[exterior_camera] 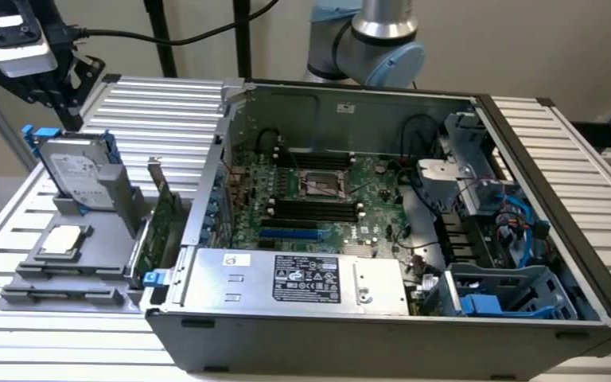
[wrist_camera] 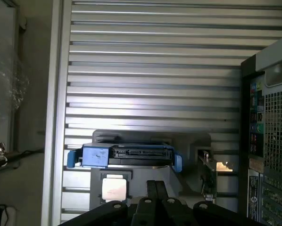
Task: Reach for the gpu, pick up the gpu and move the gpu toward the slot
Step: 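Reach for the gpu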
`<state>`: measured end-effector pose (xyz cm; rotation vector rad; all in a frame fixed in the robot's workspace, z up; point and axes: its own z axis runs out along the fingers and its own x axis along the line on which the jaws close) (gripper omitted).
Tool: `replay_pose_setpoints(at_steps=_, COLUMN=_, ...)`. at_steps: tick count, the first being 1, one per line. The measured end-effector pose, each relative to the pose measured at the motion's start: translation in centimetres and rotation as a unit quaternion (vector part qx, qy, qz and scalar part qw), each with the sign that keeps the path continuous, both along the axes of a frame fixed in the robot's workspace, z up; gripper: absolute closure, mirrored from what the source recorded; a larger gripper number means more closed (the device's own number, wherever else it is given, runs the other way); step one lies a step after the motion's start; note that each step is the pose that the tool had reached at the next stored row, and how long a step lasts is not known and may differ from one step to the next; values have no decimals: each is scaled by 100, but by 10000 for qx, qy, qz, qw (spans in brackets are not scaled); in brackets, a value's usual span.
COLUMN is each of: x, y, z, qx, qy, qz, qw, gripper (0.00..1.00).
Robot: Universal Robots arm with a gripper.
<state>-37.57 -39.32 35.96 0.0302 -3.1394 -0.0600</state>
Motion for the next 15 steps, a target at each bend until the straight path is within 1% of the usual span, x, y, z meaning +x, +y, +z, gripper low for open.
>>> replay_pose_setpoints(at_steps=2, x=52, y=-38, z=-1, qx=0, qy=0, qz=0, qw=10000, gripper=89)
replay_pose_setpoints(at_steps=4, x=112, y=-88, z=-1, qx=0, qy=-1, qz=-1, qw=10000, gripper=89)
replay_pose_setpoints(at_steps=11, x=301, y=-293, z=-1, qx=0, qy=0, qz=0, qw=10000, gripper=89)
replay_pose_setpoints(at_steps=15, x=433, y=-397, z=-2, qx=0, qy=0, qz=0, qw=10000, gripper=89)
